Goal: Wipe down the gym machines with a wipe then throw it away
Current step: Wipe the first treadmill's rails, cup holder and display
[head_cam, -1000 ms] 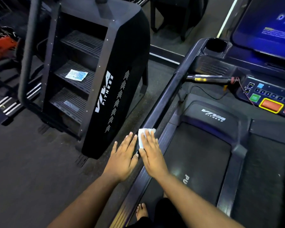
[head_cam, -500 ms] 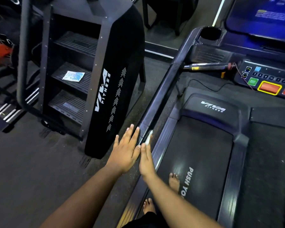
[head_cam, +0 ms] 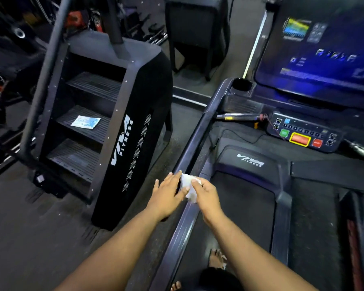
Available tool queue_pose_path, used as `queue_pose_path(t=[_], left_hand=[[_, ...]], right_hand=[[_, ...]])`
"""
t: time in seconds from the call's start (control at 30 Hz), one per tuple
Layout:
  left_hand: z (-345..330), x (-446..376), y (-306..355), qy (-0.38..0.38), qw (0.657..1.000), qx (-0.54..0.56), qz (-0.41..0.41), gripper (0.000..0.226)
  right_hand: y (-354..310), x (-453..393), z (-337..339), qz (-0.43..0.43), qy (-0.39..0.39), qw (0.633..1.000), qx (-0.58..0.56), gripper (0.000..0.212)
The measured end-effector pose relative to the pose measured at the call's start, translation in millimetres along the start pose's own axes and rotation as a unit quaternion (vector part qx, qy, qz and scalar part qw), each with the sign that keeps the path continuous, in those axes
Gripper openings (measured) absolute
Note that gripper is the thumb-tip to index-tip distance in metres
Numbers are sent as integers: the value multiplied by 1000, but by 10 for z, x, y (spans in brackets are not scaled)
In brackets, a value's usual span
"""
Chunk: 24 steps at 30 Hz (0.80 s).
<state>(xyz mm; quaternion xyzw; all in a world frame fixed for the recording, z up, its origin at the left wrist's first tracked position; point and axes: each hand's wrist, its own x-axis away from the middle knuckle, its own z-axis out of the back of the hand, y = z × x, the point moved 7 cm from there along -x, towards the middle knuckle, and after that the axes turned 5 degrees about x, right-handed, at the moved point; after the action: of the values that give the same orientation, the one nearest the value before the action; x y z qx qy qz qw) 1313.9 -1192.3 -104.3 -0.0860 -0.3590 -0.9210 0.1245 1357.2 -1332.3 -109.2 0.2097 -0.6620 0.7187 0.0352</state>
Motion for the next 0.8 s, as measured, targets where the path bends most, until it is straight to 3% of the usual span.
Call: queue_pose_path(t=[0.07,0.17,0.27,0.4,0.57,0.8], left_hand=[[22,-129,155,13,997,76,-4,56],[30,-291,407,21,976,219,-3,22],[25,-519,566,38,951,308,3,12],[-26,-938,837,75,943,324,14,11],[-228,-1475,1166,66,932,355,22,14],[-300,-2052,1480,103,945,310,28,10]], right_hand=[[-141,-53,122,3,-22,1000,-2,16],[-326,-210,329,4,-41,999,-5,11],[-503,-368,562,13,-60,998,6,11],[-628,-731,948,17,-87,995,42,12],[-780,-1286,1437,21,-71,995,62,9],[-915,-1987,1792,38,-90,991,95,12]])
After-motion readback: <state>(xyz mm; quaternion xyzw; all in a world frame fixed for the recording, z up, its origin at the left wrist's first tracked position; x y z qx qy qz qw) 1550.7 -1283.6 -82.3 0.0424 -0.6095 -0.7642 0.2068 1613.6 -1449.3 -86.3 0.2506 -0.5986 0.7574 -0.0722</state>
